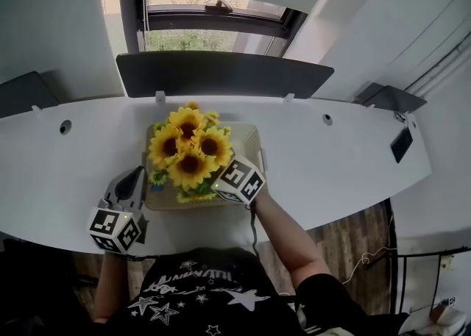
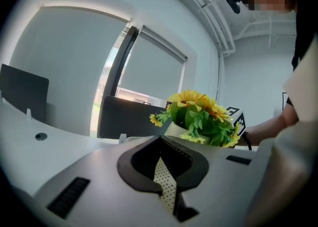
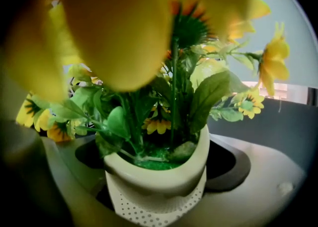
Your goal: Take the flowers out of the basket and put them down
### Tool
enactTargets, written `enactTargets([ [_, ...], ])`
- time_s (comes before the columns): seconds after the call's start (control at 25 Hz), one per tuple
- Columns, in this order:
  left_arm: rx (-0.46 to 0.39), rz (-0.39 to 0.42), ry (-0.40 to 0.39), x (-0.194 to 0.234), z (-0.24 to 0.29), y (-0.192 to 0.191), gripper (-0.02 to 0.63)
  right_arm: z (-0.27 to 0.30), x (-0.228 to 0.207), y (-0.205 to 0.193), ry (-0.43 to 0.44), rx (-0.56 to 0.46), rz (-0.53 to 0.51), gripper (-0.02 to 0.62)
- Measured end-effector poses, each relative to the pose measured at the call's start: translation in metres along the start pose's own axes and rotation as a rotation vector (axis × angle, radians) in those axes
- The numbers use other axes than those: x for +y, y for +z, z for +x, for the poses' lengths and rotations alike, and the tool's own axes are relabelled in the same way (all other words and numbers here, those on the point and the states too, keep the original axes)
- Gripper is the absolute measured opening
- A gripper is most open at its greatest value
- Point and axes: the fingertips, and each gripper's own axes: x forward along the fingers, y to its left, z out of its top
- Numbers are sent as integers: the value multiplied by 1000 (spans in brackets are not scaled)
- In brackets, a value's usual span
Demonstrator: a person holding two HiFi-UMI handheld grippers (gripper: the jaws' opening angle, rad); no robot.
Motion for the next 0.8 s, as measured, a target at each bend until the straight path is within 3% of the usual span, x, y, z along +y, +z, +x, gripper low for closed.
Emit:
enactTargets([
  [0.36,24,24,-99,-52,19,18,9,-66,-14,24,-122,-73,47,546],
  [0.64,-1,38,-159,-47,24,6,9,-64,-22,10,-211,-74,54,546],
  [0.8,-12,47,-156,-56,33,12,9,-76,-25,5,-216,-86,65,546],
])
